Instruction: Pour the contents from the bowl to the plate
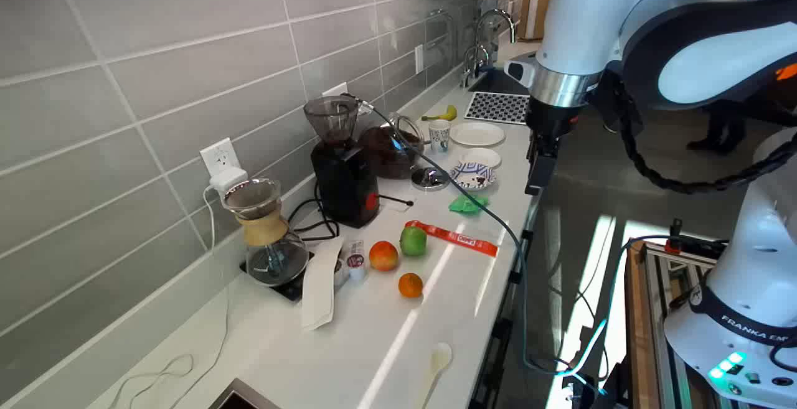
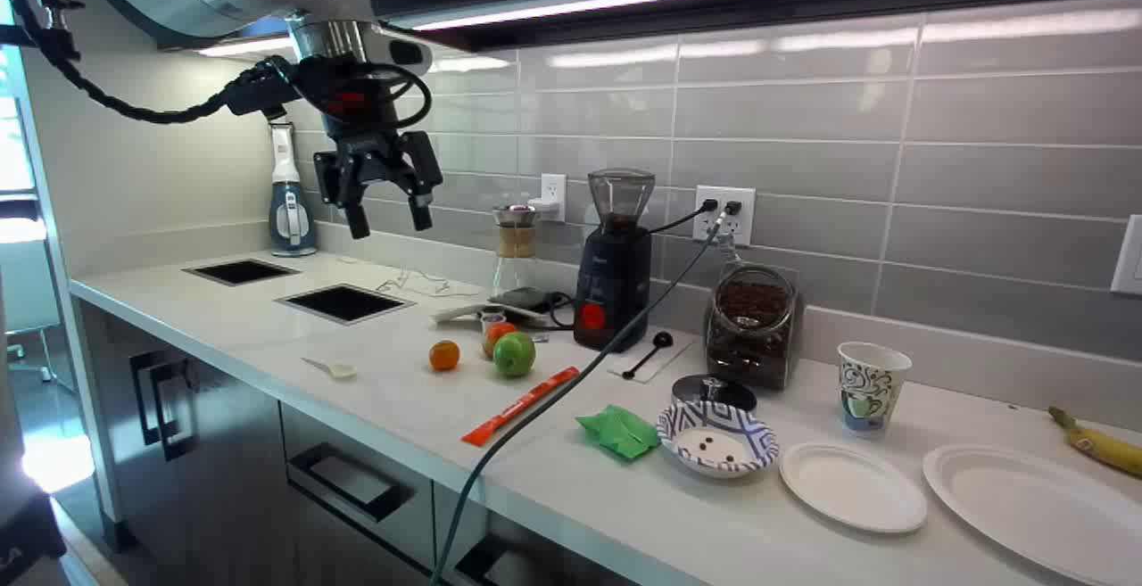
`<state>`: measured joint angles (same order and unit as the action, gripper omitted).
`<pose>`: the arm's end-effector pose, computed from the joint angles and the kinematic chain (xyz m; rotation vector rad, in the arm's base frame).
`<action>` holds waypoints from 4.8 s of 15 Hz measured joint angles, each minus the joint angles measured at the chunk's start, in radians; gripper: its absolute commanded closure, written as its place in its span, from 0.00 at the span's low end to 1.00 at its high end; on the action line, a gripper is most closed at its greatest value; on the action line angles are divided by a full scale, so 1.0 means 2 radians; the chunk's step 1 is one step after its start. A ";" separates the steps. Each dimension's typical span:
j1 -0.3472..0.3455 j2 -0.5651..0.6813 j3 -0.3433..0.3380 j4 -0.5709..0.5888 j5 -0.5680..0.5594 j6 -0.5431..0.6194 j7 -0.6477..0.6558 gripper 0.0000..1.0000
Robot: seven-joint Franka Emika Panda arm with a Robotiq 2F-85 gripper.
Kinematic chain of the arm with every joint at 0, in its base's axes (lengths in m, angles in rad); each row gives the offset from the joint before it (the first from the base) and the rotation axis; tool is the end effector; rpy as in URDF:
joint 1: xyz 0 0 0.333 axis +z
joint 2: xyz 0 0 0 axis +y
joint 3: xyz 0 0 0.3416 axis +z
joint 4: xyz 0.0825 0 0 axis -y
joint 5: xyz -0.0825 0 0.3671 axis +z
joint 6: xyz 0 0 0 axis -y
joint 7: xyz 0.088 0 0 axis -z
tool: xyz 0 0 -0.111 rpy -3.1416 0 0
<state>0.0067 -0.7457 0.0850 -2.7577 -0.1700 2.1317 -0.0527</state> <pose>0.2965 0.0198 0.4584 2.9152 0.3037 0.1722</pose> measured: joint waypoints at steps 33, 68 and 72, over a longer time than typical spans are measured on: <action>-0.065 0.092 -0.072 0.037 -0.008 0.008 0.005 0.00; -0.107 0.210 -0.223 0.045 -0.006 0.199 -0.185 0.00; -0.112 0.213 -0.222 0.049 -0.006 0.199 -0.180 0.00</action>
<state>-0.2181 -0.3190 -0.3591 -2.6588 -0.1817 2.5296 -0.4127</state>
